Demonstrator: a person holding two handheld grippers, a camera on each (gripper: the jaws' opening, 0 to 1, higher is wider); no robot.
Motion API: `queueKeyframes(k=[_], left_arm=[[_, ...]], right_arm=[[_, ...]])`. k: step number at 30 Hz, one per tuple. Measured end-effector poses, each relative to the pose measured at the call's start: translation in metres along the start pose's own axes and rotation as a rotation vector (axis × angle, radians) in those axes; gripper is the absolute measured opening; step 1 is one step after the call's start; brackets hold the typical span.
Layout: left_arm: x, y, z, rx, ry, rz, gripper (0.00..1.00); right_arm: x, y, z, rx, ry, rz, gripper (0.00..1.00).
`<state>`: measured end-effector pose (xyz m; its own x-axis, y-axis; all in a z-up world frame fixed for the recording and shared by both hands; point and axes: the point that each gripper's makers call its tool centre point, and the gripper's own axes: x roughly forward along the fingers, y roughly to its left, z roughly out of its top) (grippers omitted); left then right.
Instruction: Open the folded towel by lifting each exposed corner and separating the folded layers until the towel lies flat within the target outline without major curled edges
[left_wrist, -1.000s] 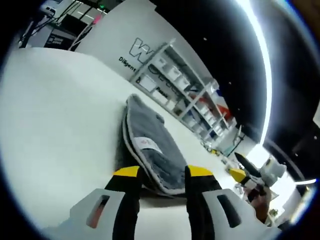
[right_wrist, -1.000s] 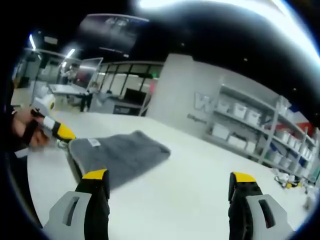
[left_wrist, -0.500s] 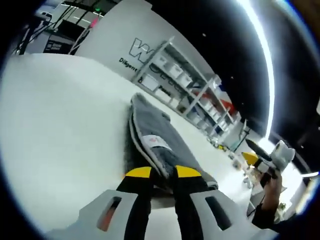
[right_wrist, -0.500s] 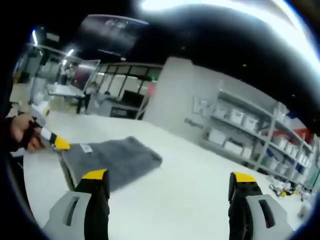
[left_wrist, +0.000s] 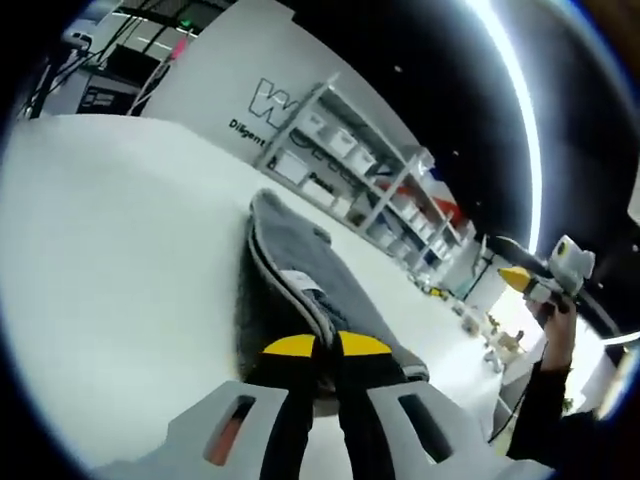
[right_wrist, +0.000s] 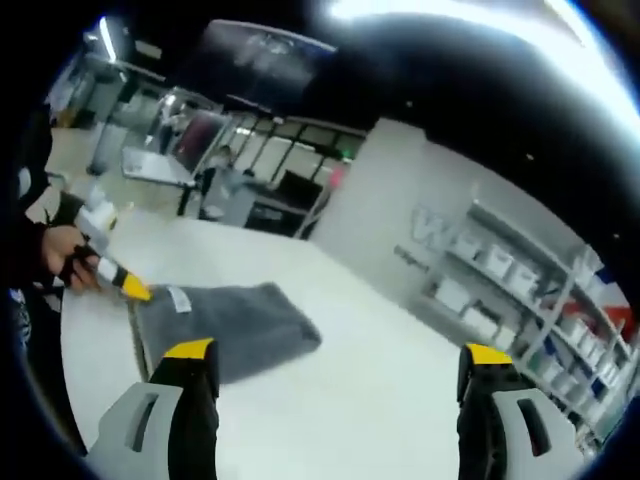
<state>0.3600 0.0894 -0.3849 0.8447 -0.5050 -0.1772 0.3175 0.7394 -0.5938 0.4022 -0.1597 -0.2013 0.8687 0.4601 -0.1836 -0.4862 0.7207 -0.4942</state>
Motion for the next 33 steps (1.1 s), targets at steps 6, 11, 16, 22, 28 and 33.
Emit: queueKeyframes(k=[6, 11, 16, 22, 28, 33], left_arm=[[0.0, -0.002, 0.003, 0.013, -0.013, -0.016, 0.05], [0.001, -0.007, 0.006, -0.008, -0.032, -0.038, 0.05], [0.001, -0.006, 0.008, -0.034, -0.04, -0.039, 0.05], [0.002, -0.007, 0.01, -0.05, -0.048, -0.049, 0.05], [0.003, -0.009, 0.012, -0.05, -0.053, -0.069, 0.05], [0.004, -0.012, 0.013, -0.05, -0.059, -0.078, 0.05]], right_arm=[[0.006, -0.013, 0.018, -0.084, 0.023, 0.003, 1.0], [0.014, -0.01, 0.032, -0.111, 0.039, 0.084, 1.0], [0.02, -0.022, 0.043, -0.234, 0.095, 0.084, 1.0], [0.035, -0.027, 0.054, -0.247, 0.13, 0.139, 1.0], [0.048, -0.039, 0.065, -0.283, 0.166, 0.171, 1.0], [0.053, -0.026, 0.074, -0.294, 0.206, 0.306, 1.0]])
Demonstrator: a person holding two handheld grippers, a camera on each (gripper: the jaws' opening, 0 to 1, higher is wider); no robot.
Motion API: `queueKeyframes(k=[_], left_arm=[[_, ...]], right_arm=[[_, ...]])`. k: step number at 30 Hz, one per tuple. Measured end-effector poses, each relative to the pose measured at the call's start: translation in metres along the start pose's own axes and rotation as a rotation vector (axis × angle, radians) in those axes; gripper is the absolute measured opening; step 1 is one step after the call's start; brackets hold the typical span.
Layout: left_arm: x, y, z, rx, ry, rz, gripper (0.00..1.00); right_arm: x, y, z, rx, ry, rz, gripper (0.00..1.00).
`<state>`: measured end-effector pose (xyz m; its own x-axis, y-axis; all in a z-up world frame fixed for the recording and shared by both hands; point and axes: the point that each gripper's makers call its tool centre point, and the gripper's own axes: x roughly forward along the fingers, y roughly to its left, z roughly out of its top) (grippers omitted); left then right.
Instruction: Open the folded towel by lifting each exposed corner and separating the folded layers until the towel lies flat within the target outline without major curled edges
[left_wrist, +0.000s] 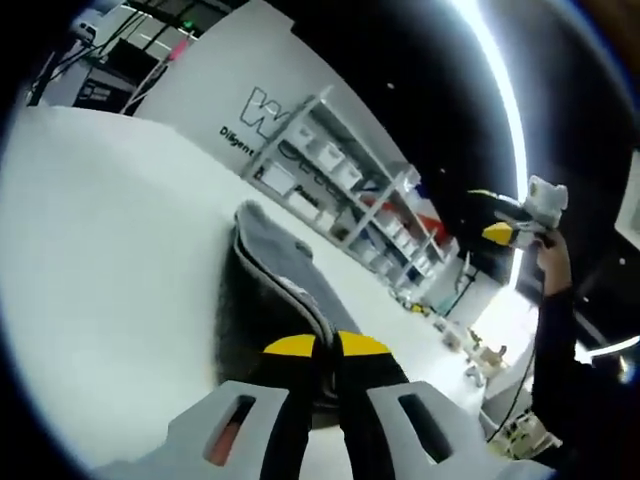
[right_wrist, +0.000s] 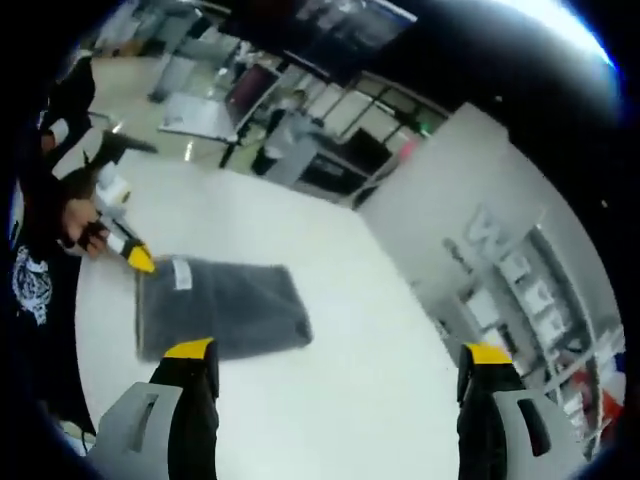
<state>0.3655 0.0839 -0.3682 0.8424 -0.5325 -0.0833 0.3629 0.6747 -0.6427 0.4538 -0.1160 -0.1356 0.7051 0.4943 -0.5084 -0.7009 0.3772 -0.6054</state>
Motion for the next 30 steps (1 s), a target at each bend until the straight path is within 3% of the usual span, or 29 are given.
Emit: queueKeyframes(k=[7, 18, 30], left_arm=[[0.0, -0.002, -0.004, -0.011, 0.015, -0.005, 0.05], [-0.001, -0.001, -0.003, -0.027, 0.02, -0.019, 0.05], [0.0, -0.001, -0.002, -0.045, 0.041, -0.037, 0.05]], right_arm=[[0.008, 0.001, 0.022, -0.042, -0.002, 0.075, 1.0], [0.031, -0.027, 0.039, -0.056, 0.054, 0.104, 1.0], [0.076, -0.034, 0.061, -0.126, 0.092, 0.184, 1.0]])
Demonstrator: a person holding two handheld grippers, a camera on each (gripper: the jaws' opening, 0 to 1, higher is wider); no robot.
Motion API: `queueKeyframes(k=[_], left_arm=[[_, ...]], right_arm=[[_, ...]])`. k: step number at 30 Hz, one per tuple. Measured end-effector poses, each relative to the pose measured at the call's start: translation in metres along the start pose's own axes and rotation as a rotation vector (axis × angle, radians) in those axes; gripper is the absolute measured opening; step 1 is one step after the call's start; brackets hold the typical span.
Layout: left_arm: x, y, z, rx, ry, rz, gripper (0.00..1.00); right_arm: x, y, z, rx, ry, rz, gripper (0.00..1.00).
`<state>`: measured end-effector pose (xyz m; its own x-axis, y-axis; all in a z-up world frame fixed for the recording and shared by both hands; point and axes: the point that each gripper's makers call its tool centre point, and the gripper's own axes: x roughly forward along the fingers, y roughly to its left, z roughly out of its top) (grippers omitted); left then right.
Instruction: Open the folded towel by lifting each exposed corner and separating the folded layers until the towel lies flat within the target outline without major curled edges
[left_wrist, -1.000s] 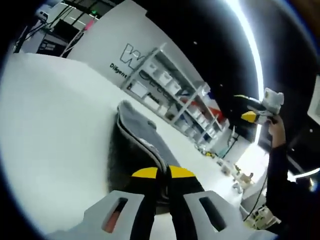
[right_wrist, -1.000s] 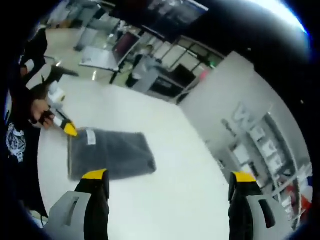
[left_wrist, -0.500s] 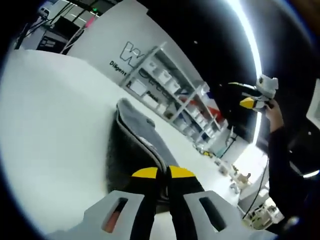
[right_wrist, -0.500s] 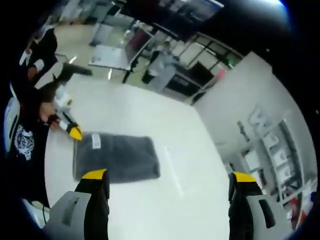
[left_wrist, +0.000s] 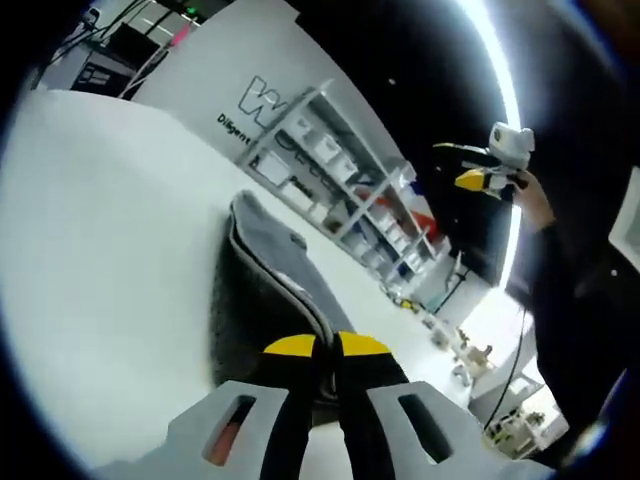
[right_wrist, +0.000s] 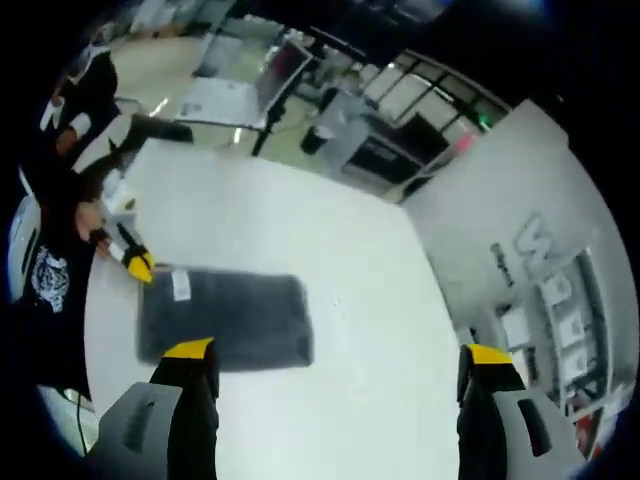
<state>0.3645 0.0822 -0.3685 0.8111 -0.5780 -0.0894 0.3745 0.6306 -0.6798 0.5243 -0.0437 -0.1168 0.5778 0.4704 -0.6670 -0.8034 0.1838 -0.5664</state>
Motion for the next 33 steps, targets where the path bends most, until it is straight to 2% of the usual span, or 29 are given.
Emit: queueKeyframes(k=[6, 14, 21, 28, 33], left_arm=[[0.004, 0.0, 0.001, -0.011, 0.019, -0.011, 0.05], [0.008, 0.003, -0.001, -0.034, 0.028, -0.018, 0.05], [0.008, 0.006, -0.001, -0.043, 0.023, -0.021, 0.05], [0.005, 0.009, -0.005, -0.044, 0.026, -0.021, 0.04], [0.002, 0.006, -0.005, -0.045, 0.018, -0.03, 0.04]], right_arm=[[0.023, -0.02, 0.022, -0.018, -0.003, 0.032, 1.0], [0.058, -0.036, 0.04, -0.049, 0.018, 0.082, 1.0], [0.086, -0.046, 0.054, -0.048, -0.001, 0.109, 0.99], [0.131, -0.042, 0.049, -0.058, -0.006, 0.164, 0.98], [0.145, -0.034, 0.049, -0.068, 0.026, 0.195, 0.98]])
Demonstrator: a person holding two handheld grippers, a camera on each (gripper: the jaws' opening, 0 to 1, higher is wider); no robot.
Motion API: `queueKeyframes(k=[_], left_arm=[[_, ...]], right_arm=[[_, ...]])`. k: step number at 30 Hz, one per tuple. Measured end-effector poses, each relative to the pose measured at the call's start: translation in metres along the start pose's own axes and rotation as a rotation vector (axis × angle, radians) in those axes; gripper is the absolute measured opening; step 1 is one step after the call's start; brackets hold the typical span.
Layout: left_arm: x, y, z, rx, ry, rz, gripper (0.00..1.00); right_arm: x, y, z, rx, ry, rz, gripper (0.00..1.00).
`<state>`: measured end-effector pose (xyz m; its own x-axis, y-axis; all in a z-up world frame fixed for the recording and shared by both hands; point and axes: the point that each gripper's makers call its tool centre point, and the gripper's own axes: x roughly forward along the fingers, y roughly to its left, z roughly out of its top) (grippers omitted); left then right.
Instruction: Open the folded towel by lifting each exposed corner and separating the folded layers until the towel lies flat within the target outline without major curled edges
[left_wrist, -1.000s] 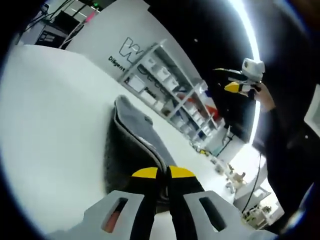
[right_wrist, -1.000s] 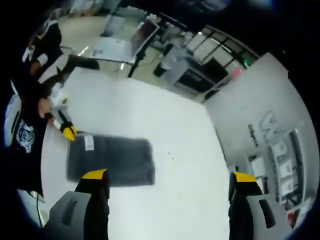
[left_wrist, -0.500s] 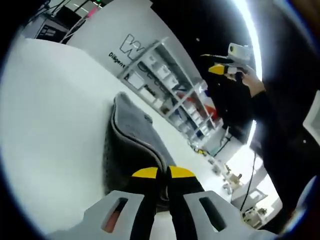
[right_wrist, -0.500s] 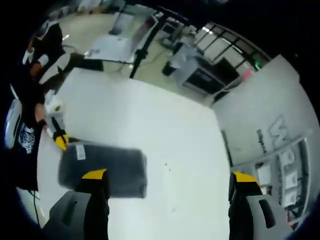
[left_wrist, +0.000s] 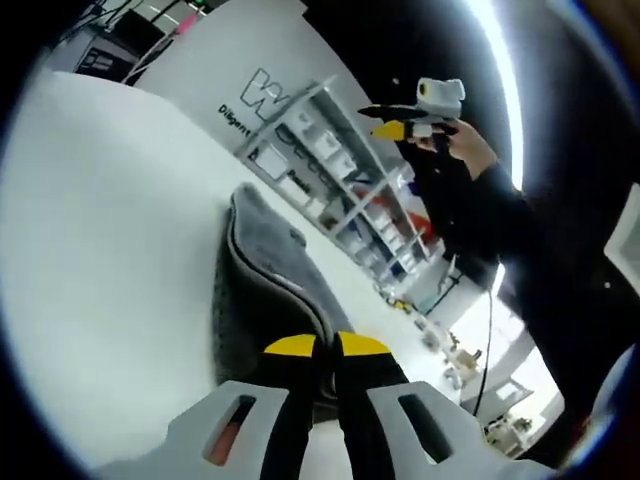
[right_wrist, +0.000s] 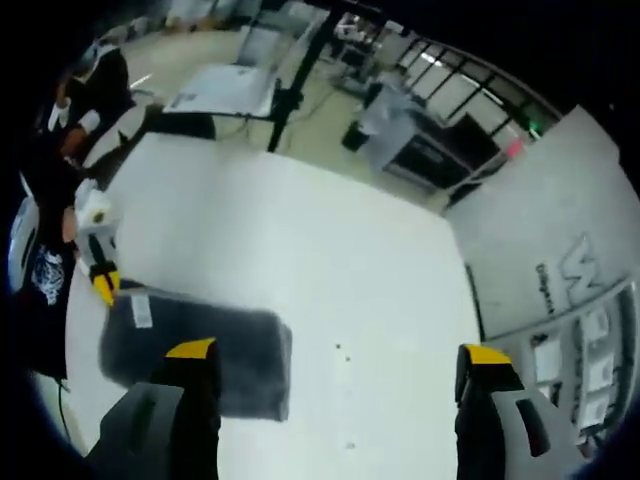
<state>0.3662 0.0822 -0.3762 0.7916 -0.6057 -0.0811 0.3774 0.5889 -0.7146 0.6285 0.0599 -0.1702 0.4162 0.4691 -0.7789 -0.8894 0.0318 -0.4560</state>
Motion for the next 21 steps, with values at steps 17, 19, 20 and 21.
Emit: queueKeyframes(k=[17, 19, 20, 21], left_arm=[[-0.011, 0.005, 0.0, 0.017, -0.016, 0.033, 0.05], [-0.011, 0.006, -0.001, 0.016, -0.016, 0.041, 0.05], [-0.011, 0.006, -0.002, 0.016, -0.013, 0.045, 0.05], [-0.011, 0.005, -0.003, 0.017, -0.01, 0.046, 0.05]], right_arm=[[0.042, 0.001, -0.024, -0.068, 0.215, 0.002, 0.99], [0.045, 0.005, -0.026, -0.063, 0.219, 0.007, 0.99], [0.047, 0.01, -0.029, -0.057, 0.229, 0.008, 0.99], [0.048, 0.012, -0.032, -0.06, 0.241, 0.009, 0.99]])
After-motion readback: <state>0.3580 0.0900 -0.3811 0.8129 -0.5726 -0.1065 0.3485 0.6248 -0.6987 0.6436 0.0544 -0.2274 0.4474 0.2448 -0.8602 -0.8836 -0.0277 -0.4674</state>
